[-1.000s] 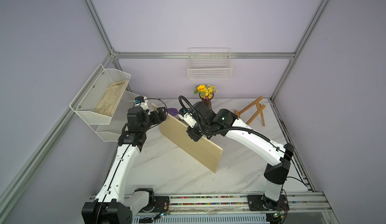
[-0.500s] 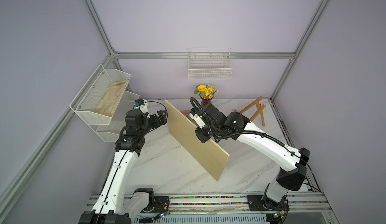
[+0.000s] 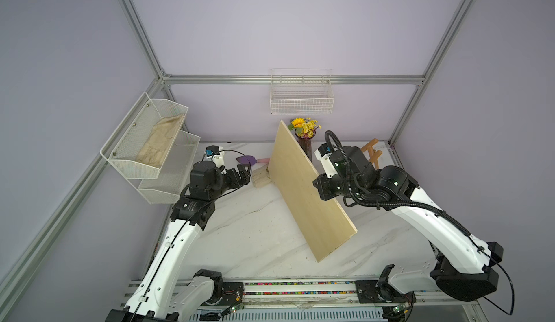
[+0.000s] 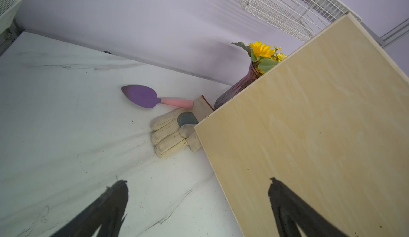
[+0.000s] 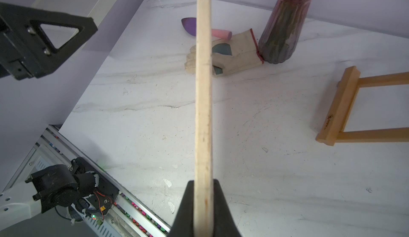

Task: Assemble the easel
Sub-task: Pick up the drawing board from the center of the board, then place the drawing board on the easel.

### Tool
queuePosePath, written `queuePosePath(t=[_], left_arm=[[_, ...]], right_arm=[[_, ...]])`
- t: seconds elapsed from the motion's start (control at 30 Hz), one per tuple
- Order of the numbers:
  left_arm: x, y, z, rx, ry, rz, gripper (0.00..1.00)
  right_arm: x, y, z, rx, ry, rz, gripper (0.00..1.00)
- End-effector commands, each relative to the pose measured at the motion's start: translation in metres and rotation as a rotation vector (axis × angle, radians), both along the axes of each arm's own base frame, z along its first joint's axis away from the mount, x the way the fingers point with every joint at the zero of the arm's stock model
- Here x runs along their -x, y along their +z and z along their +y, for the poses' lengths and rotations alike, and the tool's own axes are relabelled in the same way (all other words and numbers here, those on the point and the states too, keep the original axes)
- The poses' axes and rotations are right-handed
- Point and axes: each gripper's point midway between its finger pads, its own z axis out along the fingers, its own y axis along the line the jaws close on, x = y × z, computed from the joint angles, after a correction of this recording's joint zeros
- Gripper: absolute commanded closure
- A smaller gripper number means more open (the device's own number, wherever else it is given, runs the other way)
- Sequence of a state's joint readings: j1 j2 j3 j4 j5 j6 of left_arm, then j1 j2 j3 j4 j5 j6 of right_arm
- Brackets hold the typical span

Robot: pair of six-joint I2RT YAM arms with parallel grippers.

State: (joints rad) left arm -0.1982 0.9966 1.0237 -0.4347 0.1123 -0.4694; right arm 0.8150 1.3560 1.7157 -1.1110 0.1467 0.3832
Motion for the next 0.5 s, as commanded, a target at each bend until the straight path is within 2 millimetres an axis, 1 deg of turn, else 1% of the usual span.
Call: queuePosePath(t=[0.0, 0.1, 0.2, 0.33, 0.47], left_arm=[[0.001, -0.008, -0.012, -0.001, 0.002, 0.005, 0.00], [0.002, -0.009, -0.029, 0.006, -0.032, -0.013, 0.00], [0.002, -0.011, -0.041, 0.018, -0.057, -0.024, 0.00], [0.002, -0.014, -0.061, 0.012, -0.097, -0.020, 0.00], [0.003, -0.019, -0.080, 0.016, -0.134, -0.019, 0.00]], right_arm=[[-0.017, 0.053, -0.028, -0.155, -0.153, -0.144, 1.00], [-0.019, 0.051, -0.043, -0.146, -0.191, -0.131, 1.00], [-0.013, 0.054, -0.052, -0.150, -0.218, -0.128, 1.00], [-0.007, 0.059, -0.078, -0.131, -0.299, -0.152, 1.00], [-0.003, 0.062, -0.097, -0.128, -0.358, -0.166, 1.00]])
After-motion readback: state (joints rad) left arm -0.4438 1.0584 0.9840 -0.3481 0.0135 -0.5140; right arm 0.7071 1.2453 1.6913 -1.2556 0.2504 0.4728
